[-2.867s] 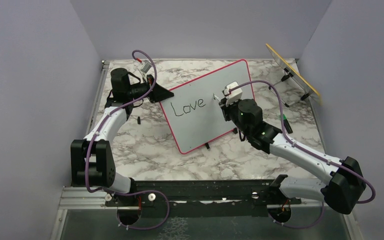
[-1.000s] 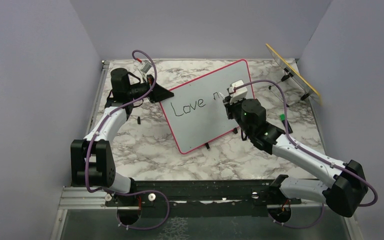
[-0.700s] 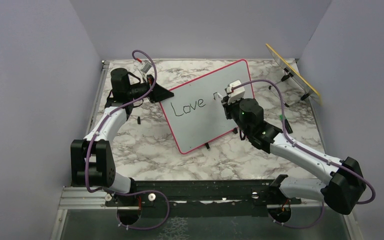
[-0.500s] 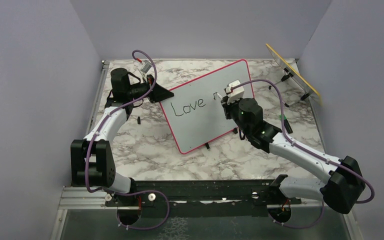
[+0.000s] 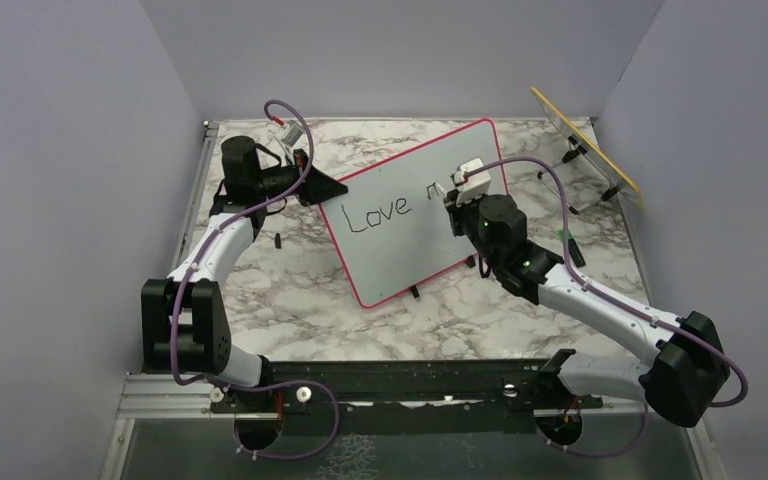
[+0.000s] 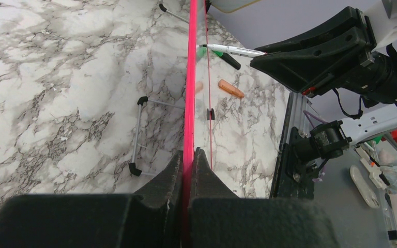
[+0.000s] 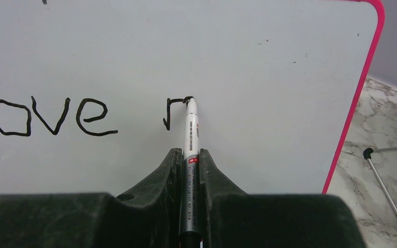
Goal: Write a sentence on the whiteboard
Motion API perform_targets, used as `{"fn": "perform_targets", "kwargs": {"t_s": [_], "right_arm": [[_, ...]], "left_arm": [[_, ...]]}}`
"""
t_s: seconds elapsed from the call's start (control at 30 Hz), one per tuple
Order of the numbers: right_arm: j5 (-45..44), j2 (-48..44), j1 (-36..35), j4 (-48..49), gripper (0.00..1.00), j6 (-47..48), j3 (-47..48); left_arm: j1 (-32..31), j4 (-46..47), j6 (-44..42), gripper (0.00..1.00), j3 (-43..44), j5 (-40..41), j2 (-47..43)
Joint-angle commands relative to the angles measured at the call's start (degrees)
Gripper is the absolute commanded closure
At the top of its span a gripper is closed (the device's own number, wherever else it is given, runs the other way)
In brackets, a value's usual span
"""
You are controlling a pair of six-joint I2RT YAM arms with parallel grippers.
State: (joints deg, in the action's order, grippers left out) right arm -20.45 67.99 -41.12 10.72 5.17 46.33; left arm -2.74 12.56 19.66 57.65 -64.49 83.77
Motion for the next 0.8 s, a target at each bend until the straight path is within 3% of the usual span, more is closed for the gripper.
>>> {"fn": "perform_targets", "kwargs": {"t_s": [0.0,0.77], "right_arm": [[-2.5,0.51,0.68,0.93,0.99,-0.22,0.69],[-1.67,-2.75,1.19,-7.43,0.99,-3.37,-1.54]], "left_arm": [[-0.72,-4.73,-5.07,1.0,-0.96,0.95,2.15],[-0.71,-4.73,-5.07,1.0,-0.96,1.32,2.1]]}}
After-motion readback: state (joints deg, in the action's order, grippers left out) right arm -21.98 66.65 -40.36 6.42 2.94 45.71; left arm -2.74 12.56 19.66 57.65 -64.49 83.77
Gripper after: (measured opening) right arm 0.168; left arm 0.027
